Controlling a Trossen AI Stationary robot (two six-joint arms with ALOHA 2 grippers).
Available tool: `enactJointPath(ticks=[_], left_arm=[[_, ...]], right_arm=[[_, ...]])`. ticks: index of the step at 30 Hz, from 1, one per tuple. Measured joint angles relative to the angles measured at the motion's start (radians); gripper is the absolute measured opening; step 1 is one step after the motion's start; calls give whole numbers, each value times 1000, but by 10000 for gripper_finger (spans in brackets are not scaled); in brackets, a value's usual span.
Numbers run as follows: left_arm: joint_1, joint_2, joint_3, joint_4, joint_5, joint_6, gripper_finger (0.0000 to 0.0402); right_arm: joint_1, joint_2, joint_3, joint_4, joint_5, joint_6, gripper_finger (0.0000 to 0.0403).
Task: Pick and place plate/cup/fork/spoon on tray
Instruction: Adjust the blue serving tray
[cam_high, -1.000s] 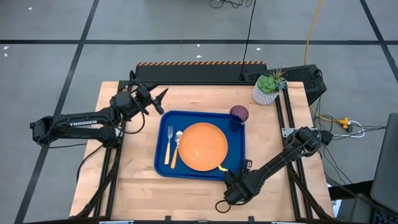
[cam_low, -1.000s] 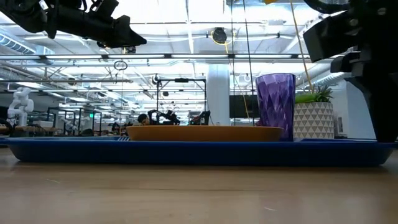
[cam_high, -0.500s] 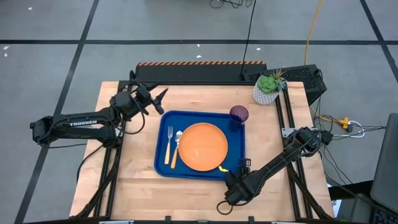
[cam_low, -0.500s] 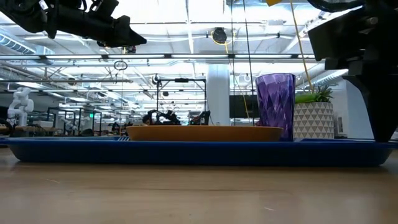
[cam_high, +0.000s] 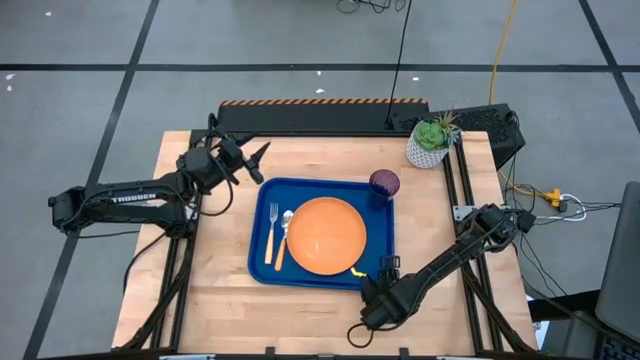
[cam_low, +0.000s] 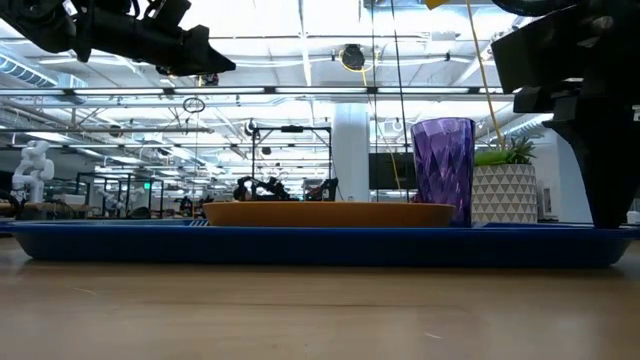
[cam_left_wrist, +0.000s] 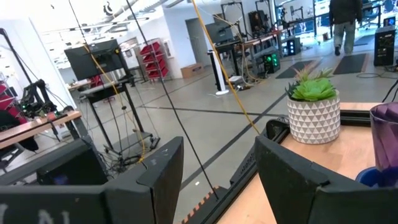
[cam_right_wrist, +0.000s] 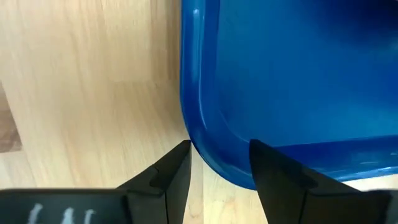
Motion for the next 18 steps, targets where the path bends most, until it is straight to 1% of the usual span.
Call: enactJointPath(ticks=[5,9,13,18], left_arm=[[0,0,0,0,0,0,200],[0,0,0,0,0,0,200],[0,0,0,0,0,-1,200],[0,0,0,0,0,-2,200]], right_arm=[[0,0,0,72,-1,24,136],[0,0,1,136,-27,51,124],[-1,-1,1,163,-29,84,125],[-1,-1,1,164,-27,90,127]])
